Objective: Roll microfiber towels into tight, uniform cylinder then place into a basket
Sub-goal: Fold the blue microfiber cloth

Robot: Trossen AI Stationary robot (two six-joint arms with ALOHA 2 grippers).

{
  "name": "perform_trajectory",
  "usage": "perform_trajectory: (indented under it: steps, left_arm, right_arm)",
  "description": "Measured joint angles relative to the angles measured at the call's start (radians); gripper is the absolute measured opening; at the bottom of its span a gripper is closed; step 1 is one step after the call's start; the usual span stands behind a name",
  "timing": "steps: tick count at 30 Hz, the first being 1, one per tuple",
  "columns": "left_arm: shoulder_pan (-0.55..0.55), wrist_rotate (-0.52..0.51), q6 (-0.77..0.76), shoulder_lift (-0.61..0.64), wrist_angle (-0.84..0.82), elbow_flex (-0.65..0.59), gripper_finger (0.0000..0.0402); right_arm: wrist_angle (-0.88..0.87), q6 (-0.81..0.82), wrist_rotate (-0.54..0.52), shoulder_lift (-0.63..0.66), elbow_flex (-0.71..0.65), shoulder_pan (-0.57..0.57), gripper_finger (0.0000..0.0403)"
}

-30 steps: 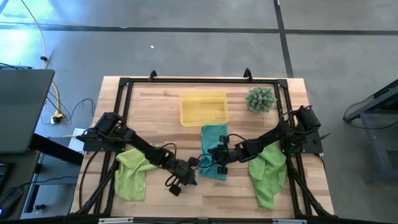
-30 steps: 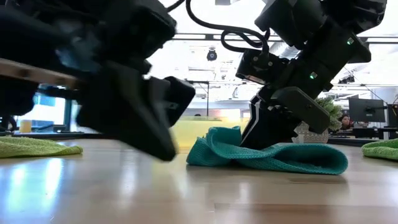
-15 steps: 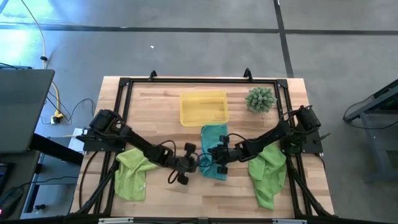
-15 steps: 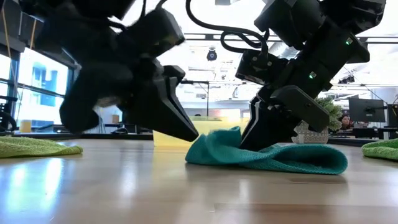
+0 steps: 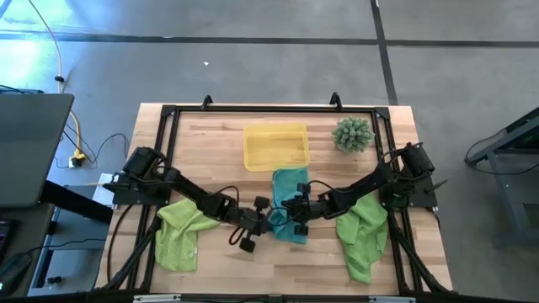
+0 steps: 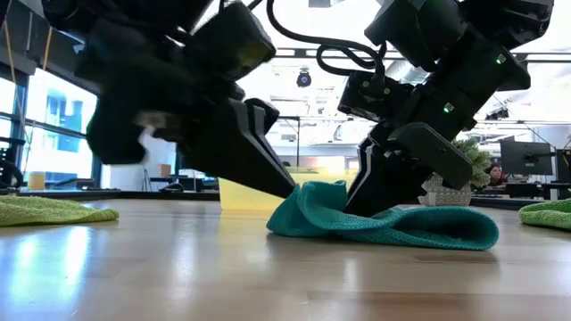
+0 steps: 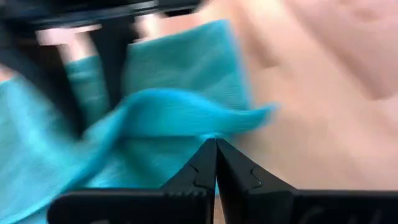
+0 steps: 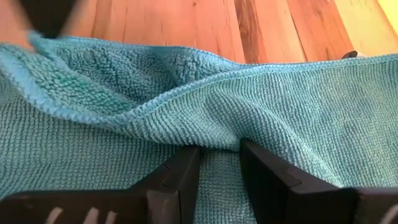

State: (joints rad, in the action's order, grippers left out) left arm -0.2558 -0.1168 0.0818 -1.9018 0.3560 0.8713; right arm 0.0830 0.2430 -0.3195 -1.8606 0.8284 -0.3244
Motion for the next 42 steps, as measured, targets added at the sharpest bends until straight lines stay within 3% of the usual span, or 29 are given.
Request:
perform_trajectory:
  steps: [5, 7, 9, 13, 15, 26, 34, 42]
  left_arm:
    - [-0.003, 0.207, 0.001, 0.000, 0.001, 0.000, 0.0000]
    - [-0.004, 0.225, 0.008, 0.000, -0.014, 0.000, 0.0000]
    - [-0.008, 0.149, 0.010, 0.002, -0.043, 0.000, 0.0000]
    - [-0.003, -0.136, 0.008, 0.006, -0.061, 0.000, 0.0000]
    - [0.006, -0.193, 0.000, 0.000, -0.044, 0.000, 0.0000]
    - [0.019, -0.060, -0.003, -0.049, 0.056, 0.000, 0.0000]
    - [0.015, 0.291, -0.002, -0.049, 0.048, 0.000, 0.0000]
    - [0.021, 0.092, 0.029, -0.049, 0.040, 0.000, 0.0000]
  right_arm:
    - [0.000, -0.001, 0.000, 0.000, 0.000, 0.000, 0.0112]
    - [0.000, -0.001, 0.000, 0.000, 0.000, 0.000, 0.0112]
    - [0.000, -0.001, 0.000, 0.000, 0.000, 0.000, 0.0112]
    - [0.000, -0.001, 0.001, 0.000, 0.000, 0.000, 0.0112]
    - [0.000, -0.001, 0.001, 0.000, 0.000, 0.000, 0.0112]
    - [0.003, -0.016, -0.002, 0.000, 0.000, -0.001, 0.0112]
    - [0.003, -0.016, -0.002, 0.000, 0.000, -0.001, 0.0112]
    - [0.004, -0.016, -0.002, 0.000, 0.000, -0.001, 0.0112]
